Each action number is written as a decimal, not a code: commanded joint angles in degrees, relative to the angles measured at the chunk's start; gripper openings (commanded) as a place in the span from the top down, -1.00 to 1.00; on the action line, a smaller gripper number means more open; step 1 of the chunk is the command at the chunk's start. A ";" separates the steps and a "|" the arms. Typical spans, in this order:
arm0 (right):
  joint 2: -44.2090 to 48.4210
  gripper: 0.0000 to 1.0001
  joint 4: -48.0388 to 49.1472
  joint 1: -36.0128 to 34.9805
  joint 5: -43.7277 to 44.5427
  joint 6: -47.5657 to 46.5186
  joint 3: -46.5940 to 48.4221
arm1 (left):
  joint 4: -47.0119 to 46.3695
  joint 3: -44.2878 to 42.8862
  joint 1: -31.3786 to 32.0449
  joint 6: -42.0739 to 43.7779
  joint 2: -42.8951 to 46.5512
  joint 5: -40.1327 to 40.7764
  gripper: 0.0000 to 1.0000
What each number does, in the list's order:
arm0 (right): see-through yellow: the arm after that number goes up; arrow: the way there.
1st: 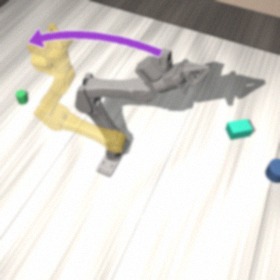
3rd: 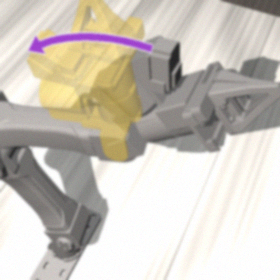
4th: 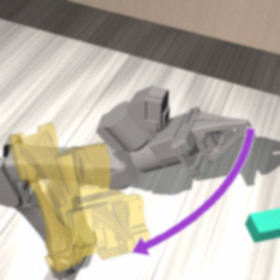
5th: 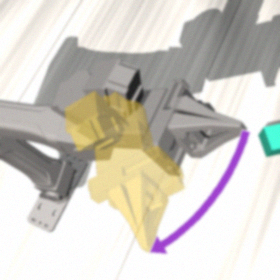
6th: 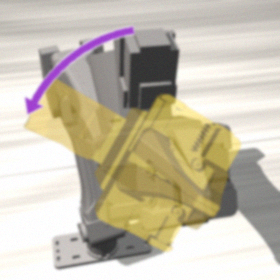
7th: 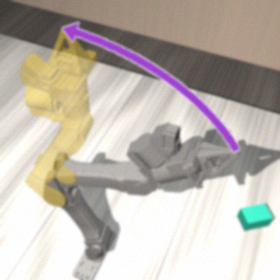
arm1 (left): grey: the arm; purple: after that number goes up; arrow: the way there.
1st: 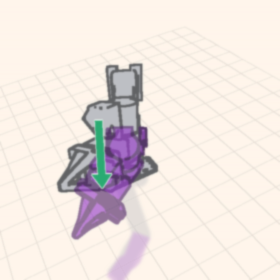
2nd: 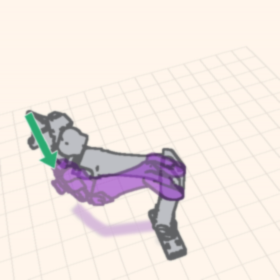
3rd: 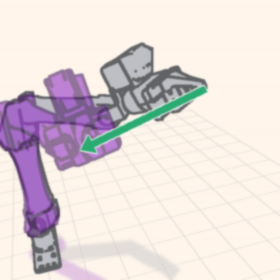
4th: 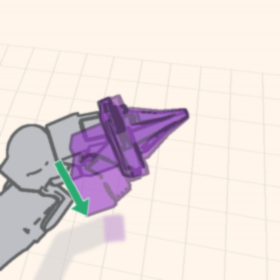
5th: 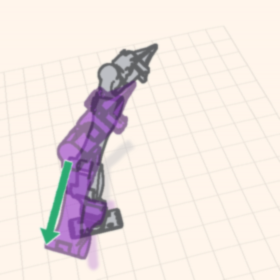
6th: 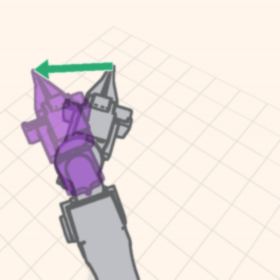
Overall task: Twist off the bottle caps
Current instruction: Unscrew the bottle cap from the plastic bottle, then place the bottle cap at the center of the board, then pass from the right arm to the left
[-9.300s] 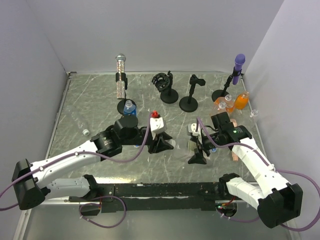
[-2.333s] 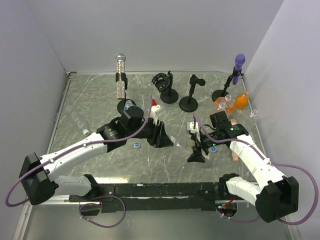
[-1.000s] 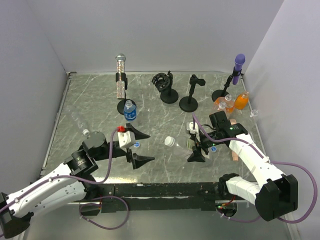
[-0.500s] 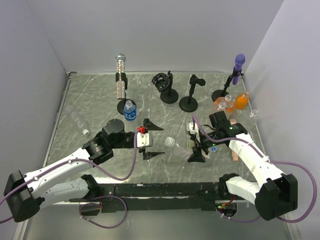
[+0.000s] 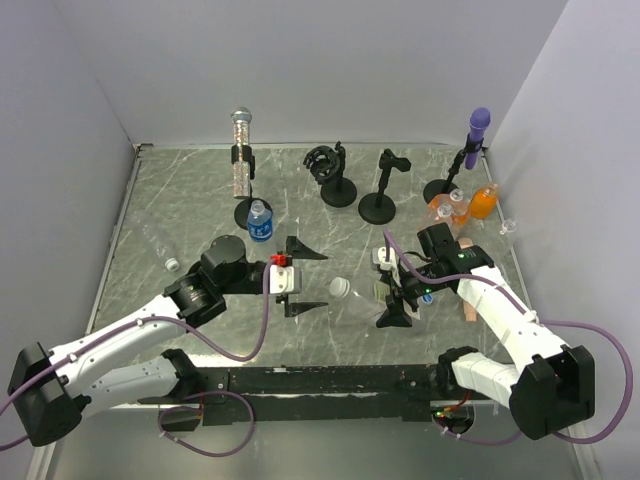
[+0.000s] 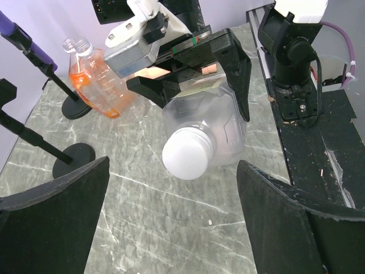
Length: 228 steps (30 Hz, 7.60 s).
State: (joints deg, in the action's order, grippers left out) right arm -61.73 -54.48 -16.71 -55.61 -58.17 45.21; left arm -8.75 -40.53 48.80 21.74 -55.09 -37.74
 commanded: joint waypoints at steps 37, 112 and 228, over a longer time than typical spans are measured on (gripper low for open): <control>0.65 0.74 -1.07 1.15 -3.10 -2.82 2.16 | 6.82 -10.88 -0.37 4.37 -13.38 -13.24 -0.37; 2.23 0.74 -0.54 1.33 -2.22 -2.03 2.07 | 38.38 -4.75 -7.39 -61.46 -0.55 43.97 0.93; 12.86 -0.99 2.62 7.74 -5.21 4.64 1.99 | 24.28 -13.16 2.54 -38.25 -3.98 17.68 0.99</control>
State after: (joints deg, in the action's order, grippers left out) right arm -52.23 -53.87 -11.14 -57.95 -54.39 45.28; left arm -0.14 -47.05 52.18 -13.50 -64.51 -28.34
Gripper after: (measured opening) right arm 0.993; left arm 0.462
